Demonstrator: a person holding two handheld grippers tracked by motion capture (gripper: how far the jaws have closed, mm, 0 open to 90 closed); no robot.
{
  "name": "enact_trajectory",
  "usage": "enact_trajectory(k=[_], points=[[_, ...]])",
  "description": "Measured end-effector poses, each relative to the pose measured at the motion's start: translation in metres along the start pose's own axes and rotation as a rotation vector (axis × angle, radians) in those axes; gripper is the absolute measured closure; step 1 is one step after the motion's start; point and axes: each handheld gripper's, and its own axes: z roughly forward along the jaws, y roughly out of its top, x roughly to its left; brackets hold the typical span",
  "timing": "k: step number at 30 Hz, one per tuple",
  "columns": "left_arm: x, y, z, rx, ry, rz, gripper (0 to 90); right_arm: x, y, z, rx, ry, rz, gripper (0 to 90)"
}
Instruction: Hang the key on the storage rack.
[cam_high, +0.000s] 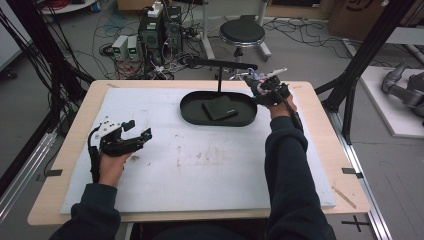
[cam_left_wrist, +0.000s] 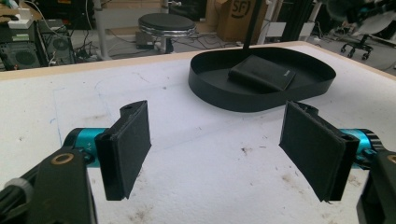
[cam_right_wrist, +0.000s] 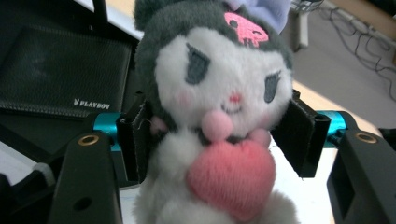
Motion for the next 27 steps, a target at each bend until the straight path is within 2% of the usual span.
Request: enact_trajectory(k=[2,5,8,11,15,18,19,20,21,22,23,27], points=[[0.000,0.000,0.000,-0.004,0.001,-0.003,24.3,0.006,-0.001,0.007,0.001,0.004,0.001,35.5],[0.001,-0.001,0.000,-0.001,-0.001,-0.003,24.3,0.011,-0.005,0.013,-0.027,0.014,0.032,32.1],[0.001,-0.001,-0.001,-0.007,0.001,-0.005,24.3,0.012,-0.009,0.016,-0.036,0.019,0.070,20.5],[0.001,-0.001,-0.001,-0.002,0.000,-0.001,24.3,0.008,-0.011,0.011,-0.065,0.041,0.096,20.5],[0.001,-0.001,-0.001,-0.002,0.000,0.000,24.3,0.001,-0.015,-0.001,-0.084,0.061,0.120,20.5],[0.001,-0.001,-0.001,-0.007,0.002,-0.006,24.3,-0.003,-0.023,-0.016,-0.109,0.098,0.122,20.6],[0.001,-0.001,0.000,-0.008,0.001,-0.010,24.3,-0.003,-0.028,-0.022,-0.144,0.092,0.097,21.0],[0.001,-0.001,0.000,-0.005,-0.002,-0.007,24.3,-0.004,-0.033,-0.028,-0.149,0.095,0.088,20.9],[0.000,-0.001,0.000,-0.006,-0.002,-0.008,24.3,-0.006,-0.037,-0.034,-0.122,0.096,0.082,20.9],[0.000,0.000,0.000,-0.009,-0.003,-0.007,24.3,-0.007,-0.043,-0.039,-0.121,0.112,0.073,20.9],[0.000,0.000,-0.001,-0.014,-0.003,-0.005,24.3,-0.008,-0.051,-0.046,-0.159,0.112,0.062,21.0],[0.000,0.002,-0.001,-0.023,0.001,-0.003,24.3,-0.009,-0.084,-0.066,-0.192,0.134,0.067,21.0]])
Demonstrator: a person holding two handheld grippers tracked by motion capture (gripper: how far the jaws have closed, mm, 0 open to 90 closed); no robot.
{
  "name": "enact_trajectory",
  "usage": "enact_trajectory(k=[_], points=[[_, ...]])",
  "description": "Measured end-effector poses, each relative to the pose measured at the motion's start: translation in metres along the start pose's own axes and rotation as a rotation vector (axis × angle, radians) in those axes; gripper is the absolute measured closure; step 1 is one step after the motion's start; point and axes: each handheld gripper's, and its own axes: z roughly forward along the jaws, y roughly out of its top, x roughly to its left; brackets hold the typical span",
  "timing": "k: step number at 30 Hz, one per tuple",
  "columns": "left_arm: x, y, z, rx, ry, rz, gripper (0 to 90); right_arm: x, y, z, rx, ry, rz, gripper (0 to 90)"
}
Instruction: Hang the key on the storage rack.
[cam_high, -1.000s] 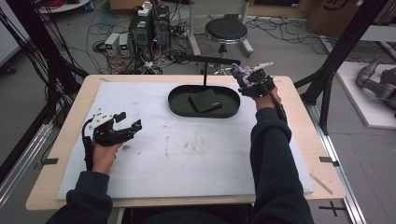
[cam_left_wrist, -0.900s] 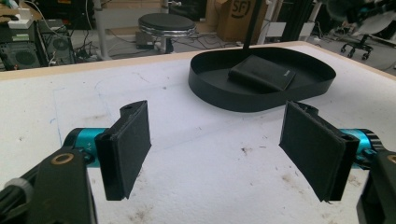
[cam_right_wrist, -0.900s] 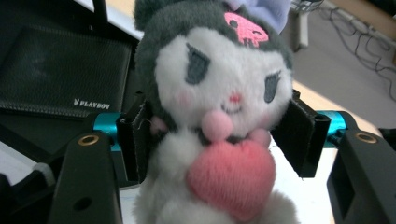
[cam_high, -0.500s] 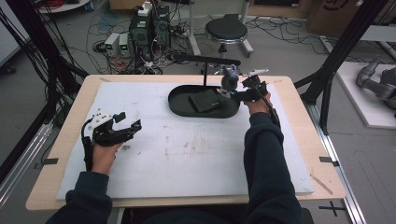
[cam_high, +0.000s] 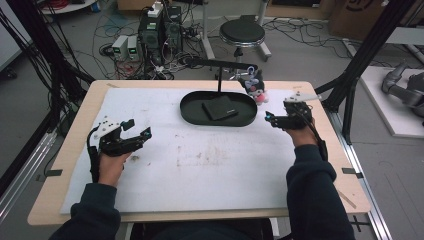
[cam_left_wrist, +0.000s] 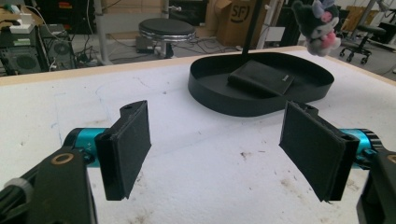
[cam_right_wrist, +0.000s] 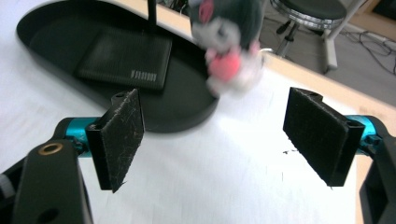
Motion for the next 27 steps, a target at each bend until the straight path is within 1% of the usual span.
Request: enact_trajectory(k=[3,6,9,12,16,20,27], points=[[0.000,0.000,0.000,0.003,0.003,0.001,24.3,0.003,-0.021,-0.015,-0.023,0.013,0.014,20.9],[-0.001,0.001,-0.001,-0.005,0.000,0.006,24.3,0.008,-0.039,-0.025,-0.045,0.025,0.028,20.9],[-0.001,0.001,-0.002,-0.005,-0.004,0.013,24.3,0.015,-0.052,-0.032,-0.056,0.031,0.031,20.9],[-0.002,0.001,-0.002,-0.005,-0.006,0.019,24.3,0.022,-0.061,-0.035,-0.065,0.036,0.033,20.9],[-0.005,0.002,-0.003,-0.011,-0.012,0.025,24.3,0.027,-0.065,-0.034,-0.045,0.027,0.012,20.9],[-0.005,0.002,-0.003,-0.008,-0.021,0.030,24.3,0.030,-0.065,-0.036,-0.047,0.020,0.003,20.9],[-0.006,0.002,-0.002,-0.010,-0.027,0.034,24.3,0.032,-0.065,-0.035,-0.044,0.019,0.004,20.9]])
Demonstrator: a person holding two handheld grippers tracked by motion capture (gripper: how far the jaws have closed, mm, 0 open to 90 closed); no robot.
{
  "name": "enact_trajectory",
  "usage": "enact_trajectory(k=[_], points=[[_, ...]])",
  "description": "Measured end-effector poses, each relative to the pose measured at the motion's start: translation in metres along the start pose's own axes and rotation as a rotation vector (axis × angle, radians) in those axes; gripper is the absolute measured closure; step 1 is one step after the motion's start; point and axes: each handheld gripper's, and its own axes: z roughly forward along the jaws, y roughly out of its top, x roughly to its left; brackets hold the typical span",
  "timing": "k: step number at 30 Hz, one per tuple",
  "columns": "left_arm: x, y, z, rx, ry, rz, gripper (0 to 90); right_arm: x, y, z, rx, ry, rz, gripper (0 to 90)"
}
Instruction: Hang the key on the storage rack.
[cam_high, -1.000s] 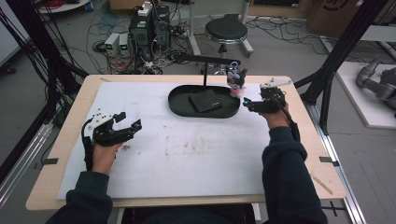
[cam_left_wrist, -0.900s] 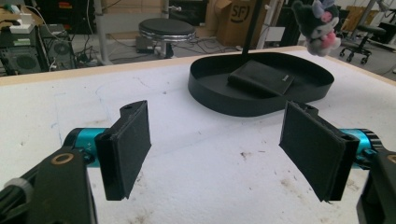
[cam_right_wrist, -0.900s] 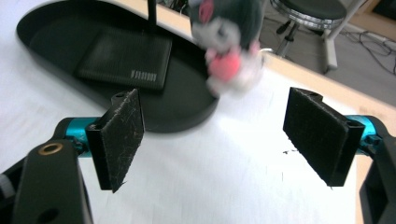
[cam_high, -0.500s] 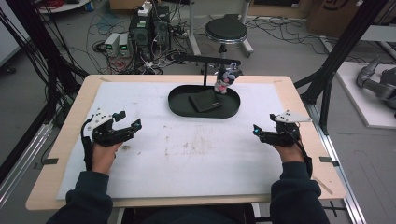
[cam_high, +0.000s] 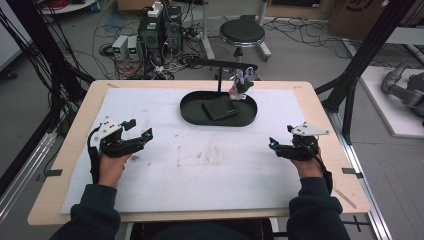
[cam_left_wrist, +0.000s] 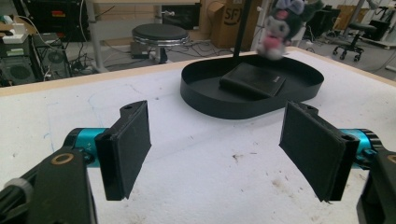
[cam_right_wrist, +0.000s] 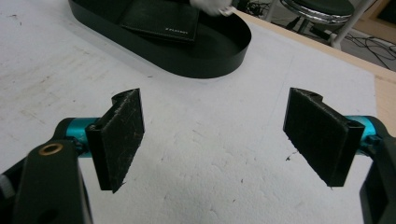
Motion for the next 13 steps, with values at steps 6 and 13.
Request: enact_trajectory(k=[6,13], points=[[-0.0003,-0.0001,0.0004,0.002,-0.002,0.004,24.3,0.0008,-0.0005,0.0006,0.000,0.003,-0.002,20.9],[0.0005,-0.0006,0.0011,0.002,-0.002,-0.001,24.3,0.0004,-0.0007,0.0013,-0.003,0.001,-0.002,20.9]])
